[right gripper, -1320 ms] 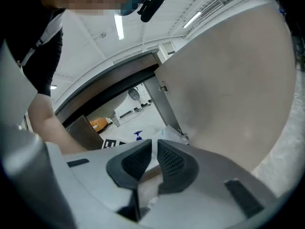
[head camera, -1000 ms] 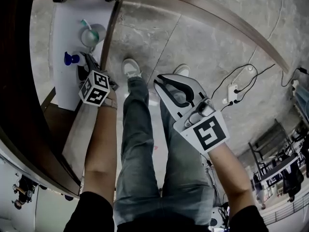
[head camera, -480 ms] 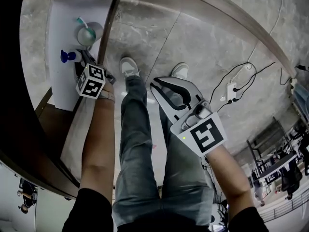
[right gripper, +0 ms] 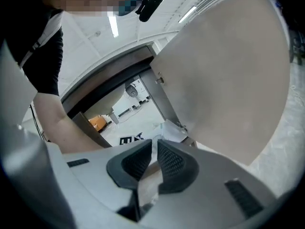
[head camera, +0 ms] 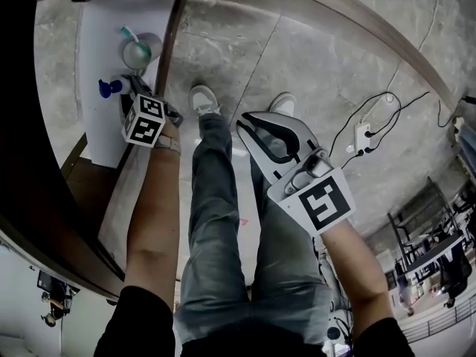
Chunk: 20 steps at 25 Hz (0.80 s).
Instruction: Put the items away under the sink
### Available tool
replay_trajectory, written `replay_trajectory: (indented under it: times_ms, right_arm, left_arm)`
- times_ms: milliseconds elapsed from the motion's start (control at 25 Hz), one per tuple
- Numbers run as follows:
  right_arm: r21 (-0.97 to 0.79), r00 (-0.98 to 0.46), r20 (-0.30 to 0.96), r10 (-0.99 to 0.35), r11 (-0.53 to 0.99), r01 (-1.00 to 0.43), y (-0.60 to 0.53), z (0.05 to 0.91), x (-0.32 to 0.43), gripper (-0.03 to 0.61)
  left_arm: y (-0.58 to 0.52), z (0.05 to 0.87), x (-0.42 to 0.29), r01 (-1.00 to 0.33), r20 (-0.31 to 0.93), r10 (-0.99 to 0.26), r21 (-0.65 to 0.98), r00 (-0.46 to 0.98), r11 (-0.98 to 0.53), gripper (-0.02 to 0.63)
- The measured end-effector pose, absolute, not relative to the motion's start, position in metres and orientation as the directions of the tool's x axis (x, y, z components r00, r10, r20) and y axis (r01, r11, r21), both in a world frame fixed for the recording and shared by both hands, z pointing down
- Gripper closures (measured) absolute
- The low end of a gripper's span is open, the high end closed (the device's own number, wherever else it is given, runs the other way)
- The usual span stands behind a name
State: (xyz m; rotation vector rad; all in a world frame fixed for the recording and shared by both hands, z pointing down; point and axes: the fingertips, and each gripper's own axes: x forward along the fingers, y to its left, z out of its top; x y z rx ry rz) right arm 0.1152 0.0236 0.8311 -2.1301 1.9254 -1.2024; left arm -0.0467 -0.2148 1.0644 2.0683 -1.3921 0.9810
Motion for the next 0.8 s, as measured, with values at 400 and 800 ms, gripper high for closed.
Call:
replay_trajectory:
  times_ms: [400,800]
  right_arm:
    - [-0.491,-0.026,0.487,-0.873,-0.249,-0.835,0.028,0.818,0.121,0.525]
    - [-0.493,-0.039,0.484,-0.874,-0.235,-0.838,0.041,0.810,0.117,0.525]
  left_arm:
    - [-0.207,1.070,-0.049,-0.932,0.829,-0.528,-0.024,0.184,-0.362,0.410]
    - [-0.182,1.075,-0.051,-0.916,0.881,-0.436,-0.009,0.181,-0.400,0.399]
